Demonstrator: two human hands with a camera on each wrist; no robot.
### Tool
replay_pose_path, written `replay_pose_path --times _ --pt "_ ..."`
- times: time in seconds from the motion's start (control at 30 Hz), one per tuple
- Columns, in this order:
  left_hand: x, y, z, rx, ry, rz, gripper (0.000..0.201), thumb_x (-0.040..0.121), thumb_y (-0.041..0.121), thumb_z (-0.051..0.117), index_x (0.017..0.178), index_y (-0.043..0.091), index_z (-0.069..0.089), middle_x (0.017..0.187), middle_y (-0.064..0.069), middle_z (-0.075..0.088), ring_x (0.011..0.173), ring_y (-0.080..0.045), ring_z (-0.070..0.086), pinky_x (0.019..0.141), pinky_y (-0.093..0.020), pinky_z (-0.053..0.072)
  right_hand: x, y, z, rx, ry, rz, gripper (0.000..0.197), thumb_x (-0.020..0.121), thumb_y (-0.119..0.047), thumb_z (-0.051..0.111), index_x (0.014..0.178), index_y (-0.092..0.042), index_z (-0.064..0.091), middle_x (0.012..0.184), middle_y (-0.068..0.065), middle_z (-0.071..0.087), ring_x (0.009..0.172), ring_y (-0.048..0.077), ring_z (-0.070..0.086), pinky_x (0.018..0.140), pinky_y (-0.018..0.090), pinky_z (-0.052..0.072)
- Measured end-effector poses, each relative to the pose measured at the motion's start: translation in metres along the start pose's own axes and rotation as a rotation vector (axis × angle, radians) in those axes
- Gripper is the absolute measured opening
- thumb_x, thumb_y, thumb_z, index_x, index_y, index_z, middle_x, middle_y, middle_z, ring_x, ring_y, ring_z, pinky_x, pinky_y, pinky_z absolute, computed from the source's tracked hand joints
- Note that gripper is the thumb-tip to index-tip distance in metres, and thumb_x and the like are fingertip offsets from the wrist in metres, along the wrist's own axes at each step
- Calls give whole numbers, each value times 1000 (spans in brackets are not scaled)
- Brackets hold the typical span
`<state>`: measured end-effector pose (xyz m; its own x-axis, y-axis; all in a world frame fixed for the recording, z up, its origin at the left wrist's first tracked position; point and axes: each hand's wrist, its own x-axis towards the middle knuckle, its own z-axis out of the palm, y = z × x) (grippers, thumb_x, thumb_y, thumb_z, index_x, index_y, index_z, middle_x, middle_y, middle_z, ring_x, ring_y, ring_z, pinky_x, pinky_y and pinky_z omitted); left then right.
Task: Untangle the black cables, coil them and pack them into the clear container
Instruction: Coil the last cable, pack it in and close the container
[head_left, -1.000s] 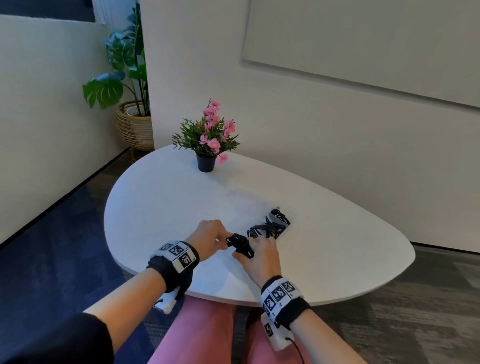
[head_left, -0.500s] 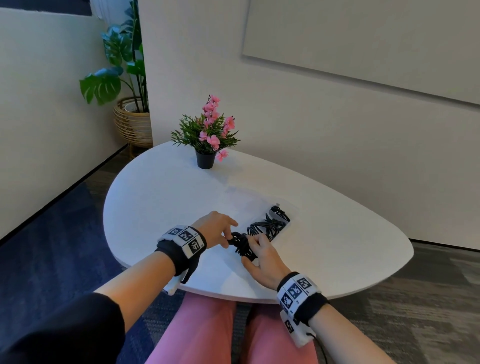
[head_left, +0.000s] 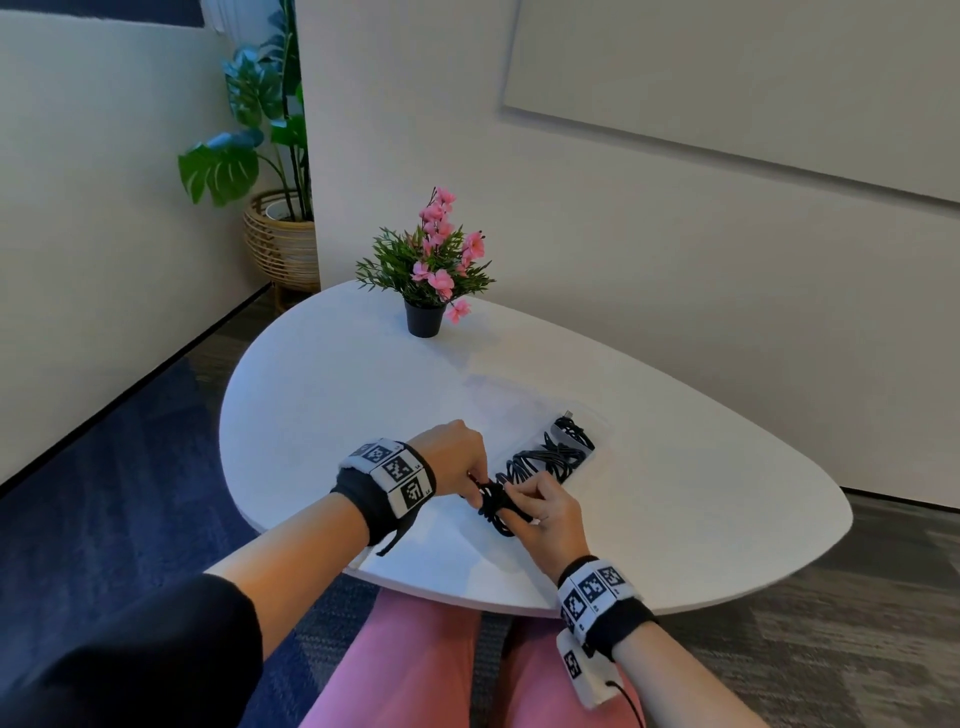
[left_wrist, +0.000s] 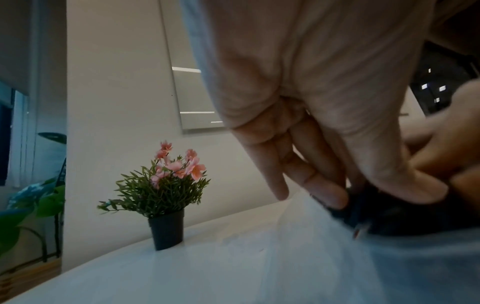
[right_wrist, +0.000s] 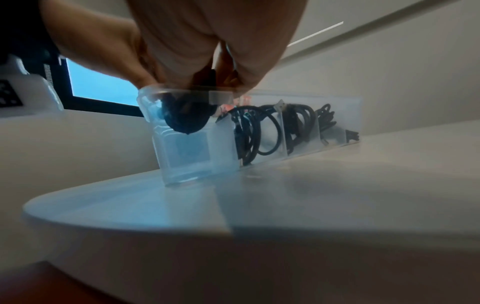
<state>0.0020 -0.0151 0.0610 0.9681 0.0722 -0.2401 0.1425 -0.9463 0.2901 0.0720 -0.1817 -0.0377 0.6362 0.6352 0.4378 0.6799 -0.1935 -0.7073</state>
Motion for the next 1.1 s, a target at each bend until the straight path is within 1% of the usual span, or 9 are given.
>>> replay_pose_path --times 0.13,0.2,0.33,0.57,0.67,0.8,0.97,1.03,1.1 --pt "1 6 3 55 5 43 17 86 19 64 100 19 73 66 -2 59 63 -17 54 59 -25 39 0 5 3 9 35 -14 10 75 -6 73 84 0 72 76 -9 50 73 -11 50 64 3 40" --pt "3 6 0 29 23 8 20 81 20 70 101 16 73 73 -3 66 66 -16 58 61 -25 43 1 7 2 39 36 -10 13 72 -8 75 84 -3 74 77 -9 52 74 -10 52 65 5 42" --pt "10 4 -1 -27 5 -47 37 73 25 79 109 21 71 97 -1 73 87 -18 66 77 -32 55 6 5 -11 109 -50 8 28 66 -14 79 91 -4 75 82 -9 56 77 -7 56 70 7 45" --pt "19 8 1 -2 -38 -82 31 64 28 86 90 21 72 104 0 65 88 -20 64 71 -30 53 18 6 -26 88 -292 99 15 76 -6 74 91 -6 75 89 -6 59 79 -5 56 73 8 44" --pt "24 18 8 60 -109 -64 27 64 23 85 85 15 70 99 -2 67 79 -18 62 69 -28 52 18 1 -26 56 -406 161 23 72 -13 78 93 -5 71 94 3 66 78 -3 58 75 19 50" --pt "25 9 7 -4 -93 -8 24 66 26 84 86 16 75 93 0 72 81 -17 64 70 -24 51 19 1 -22 -54 -341 57 4 75 -15 76 76 -11 77 95 2 68 80 4 61 72 8 45" --pt "20 -10 8 -135 -45 40 34 69 20 82 101 15 74 103 0 72 96 -10 65 78 -13 45 17 -1 -14 -90 -285 20 3 74 -11 76 74 -8 77 86 8 70 78 7 60 68 1 40" --pt "21 -12 12 -143 -12 12 34 68 17 82 101 15 73 100 0 73 94 -9 66 83 -17 50 17 -3 -15 -71 -274 11 6 72 -8 76 78 -6 76 89 8 70 80 2 58 71 1 40" --pt "25 -11 15 -129 -2 -34 31 68 14 82 98 15 74 98 -2 73 92 -14 67 84 -24 53 18 -6 -22 -40 -261 70 27 70 -5 78 97 -9 73 96 3 67 80 4 61 76 9 48"
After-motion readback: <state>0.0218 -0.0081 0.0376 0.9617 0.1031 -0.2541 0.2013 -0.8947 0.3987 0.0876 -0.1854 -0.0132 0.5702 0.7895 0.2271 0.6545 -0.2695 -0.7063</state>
